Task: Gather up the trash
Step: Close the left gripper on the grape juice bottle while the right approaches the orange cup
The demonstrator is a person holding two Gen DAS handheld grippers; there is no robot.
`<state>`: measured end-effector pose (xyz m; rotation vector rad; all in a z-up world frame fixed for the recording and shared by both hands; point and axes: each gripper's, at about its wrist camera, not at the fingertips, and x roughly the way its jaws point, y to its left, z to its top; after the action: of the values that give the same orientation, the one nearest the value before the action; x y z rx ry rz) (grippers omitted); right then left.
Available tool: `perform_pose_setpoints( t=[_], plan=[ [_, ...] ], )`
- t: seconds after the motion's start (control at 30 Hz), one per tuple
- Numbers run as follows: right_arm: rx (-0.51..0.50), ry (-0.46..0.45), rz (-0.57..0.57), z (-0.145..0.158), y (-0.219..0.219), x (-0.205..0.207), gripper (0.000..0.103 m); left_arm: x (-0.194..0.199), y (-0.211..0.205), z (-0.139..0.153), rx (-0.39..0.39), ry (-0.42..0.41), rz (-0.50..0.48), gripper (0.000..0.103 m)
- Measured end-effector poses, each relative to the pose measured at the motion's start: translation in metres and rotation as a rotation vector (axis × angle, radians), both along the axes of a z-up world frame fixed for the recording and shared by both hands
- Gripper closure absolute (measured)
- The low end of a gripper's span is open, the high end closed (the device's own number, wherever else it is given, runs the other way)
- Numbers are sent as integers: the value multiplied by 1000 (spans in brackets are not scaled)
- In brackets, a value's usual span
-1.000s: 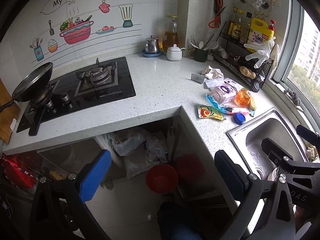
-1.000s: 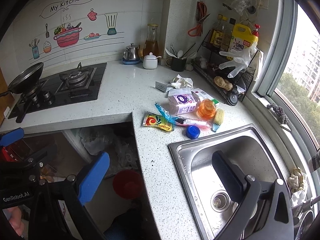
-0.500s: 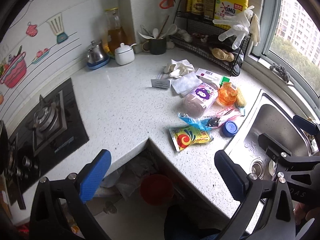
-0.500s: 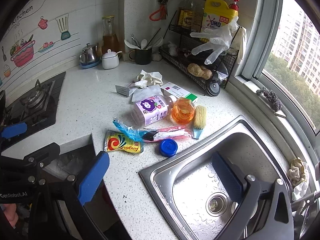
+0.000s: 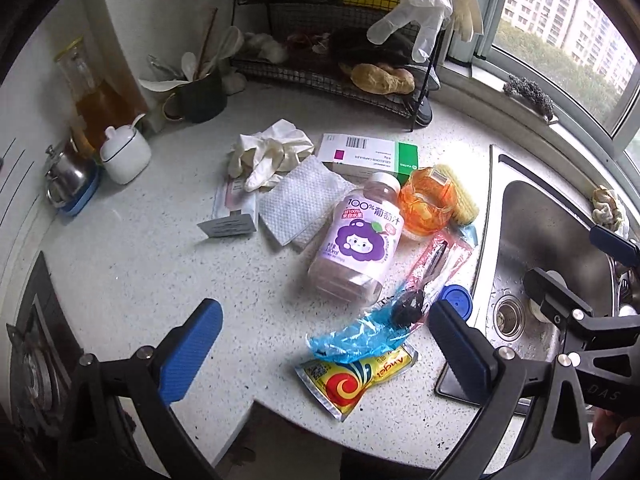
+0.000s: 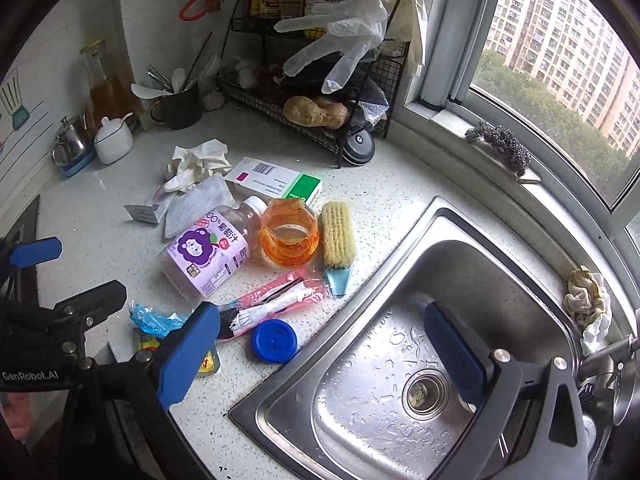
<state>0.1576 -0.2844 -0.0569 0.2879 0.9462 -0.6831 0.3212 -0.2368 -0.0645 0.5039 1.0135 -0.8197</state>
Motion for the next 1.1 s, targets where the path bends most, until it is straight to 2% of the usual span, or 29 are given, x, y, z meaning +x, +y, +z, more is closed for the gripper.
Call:
perform_pose_setpoints(
  t=[0.3, 0.53, 0.6, 0.83, 1.0, 1.1],
  plan=[
    [67, 63, -105, -27, -30, 18, 0, 27, -56, -44, 101, 68, -162, 1],
    [97, 108, -140, -46, -50, 28, 0, 41, -84, -78, 167, 102, -227, 1],
    [108, 118, -148, -51, -55, 30, 0, 44, -91, -86, 177, 112, -240, 3],
    [124, 147, -157, -58, -64, 33, 0, 53, -110, -110, 220, 191, -292, 32],
    [146, 136, -157, -57, -64, 32, 0, 51, -114, -109, 216, 153, -299, 33],
    [155, 126, -137, -55, -61, 32, 0, 45, -106, -101, 188, 147, -289, 35]
  ],
)
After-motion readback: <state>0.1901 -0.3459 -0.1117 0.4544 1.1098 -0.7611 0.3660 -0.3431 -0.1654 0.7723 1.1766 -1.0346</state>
